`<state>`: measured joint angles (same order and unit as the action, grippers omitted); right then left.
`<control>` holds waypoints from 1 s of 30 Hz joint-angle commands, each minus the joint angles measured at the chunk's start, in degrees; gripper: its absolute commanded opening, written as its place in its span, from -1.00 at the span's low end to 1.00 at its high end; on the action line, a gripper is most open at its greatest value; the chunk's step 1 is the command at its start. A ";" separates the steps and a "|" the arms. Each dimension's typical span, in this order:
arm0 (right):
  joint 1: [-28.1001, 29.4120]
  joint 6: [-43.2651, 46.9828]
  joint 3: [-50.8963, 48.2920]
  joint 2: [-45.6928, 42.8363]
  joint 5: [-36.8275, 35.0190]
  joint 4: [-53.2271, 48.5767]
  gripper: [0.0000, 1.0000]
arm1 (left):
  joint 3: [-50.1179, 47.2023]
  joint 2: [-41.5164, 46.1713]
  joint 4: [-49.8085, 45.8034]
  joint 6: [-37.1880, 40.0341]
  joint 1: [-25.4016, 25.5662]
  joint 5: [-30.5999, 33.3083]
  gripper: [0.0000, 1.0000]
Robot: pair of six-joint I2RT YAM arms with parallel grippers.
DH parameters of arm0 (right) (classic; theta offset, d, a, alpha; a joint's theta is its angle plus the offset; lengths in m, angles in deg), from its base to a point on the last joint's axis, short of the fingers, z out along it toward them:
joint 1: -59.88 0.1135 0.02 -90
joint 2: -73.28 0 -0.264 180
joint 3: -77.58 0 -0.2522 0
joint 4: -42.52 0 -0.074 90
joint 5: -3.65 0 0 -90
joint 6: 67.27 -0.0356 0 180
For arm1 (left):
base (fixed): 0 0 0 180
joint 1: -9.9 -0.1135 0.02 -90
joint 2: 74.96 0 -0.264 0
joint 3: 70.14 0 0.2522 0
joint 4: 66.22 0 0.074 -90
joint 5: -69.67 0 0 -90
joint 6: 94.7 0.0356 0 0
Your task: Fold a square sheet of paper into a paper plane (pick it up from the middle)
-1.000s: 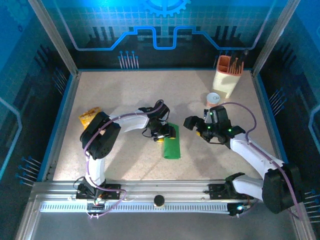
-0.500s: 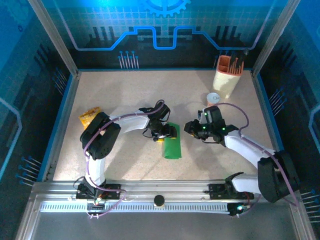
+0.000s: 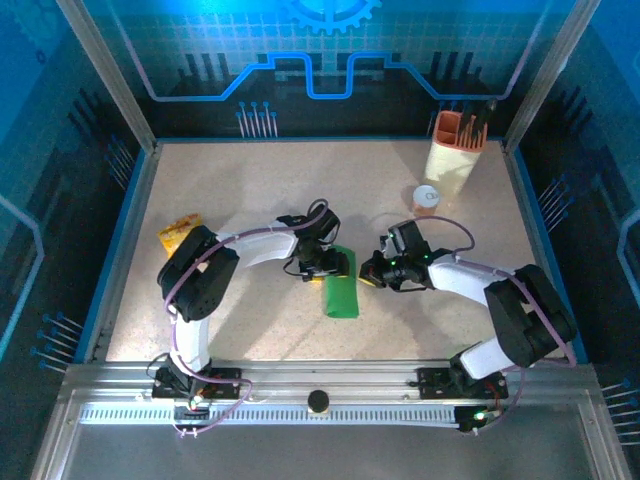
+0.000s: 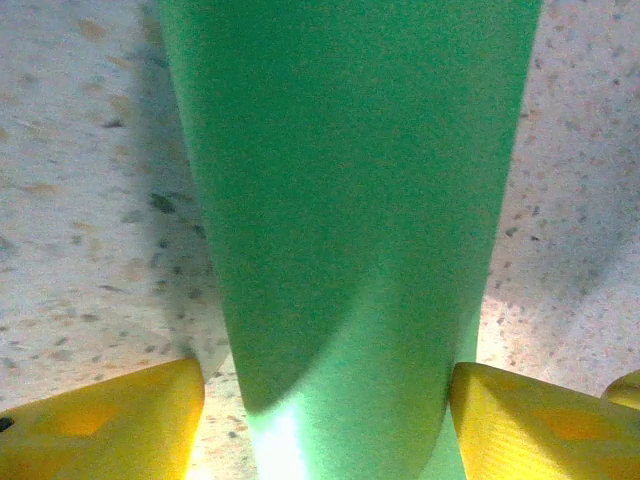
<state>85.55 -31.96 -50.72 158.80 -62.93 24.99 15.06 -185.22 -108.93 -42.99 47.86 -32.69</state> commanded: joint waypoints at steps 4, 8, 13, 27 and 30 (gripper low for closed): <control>1.55 -1.19 1.85 1.91 2.00 2.41 -0.87 | -0.51 2.08 -3.00 1.72 -0.15 2.57 0.30; 2.07 -1.36 1.45 2.38 2.48 3.75 -0.93 | -0.40 1.54 -3.43 2.24 -0.17 1.81 0.25; 2.63 -1.48 1.41 4.13 2.71 4.54 -1.00 | -0.07 1.20 -4.58 2.33 -0.18 2.52 0.24; 3.19 -2.50 0.62 6.11 2.64 6.91 -1.00 | -0.12 0.57 -3.13 4.36 -0.08 0.19 0.32; 3.25 -2.87 0.54 7.29 3.57 8.25 -1.00 | 0.02 0.13 -3.31 4.32 0.09 0.23 0.32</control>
<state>88.00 -34.06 -50.31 164.68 -60.35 31.57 15.06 -184.82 -111.22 -40.10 47.79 -31.29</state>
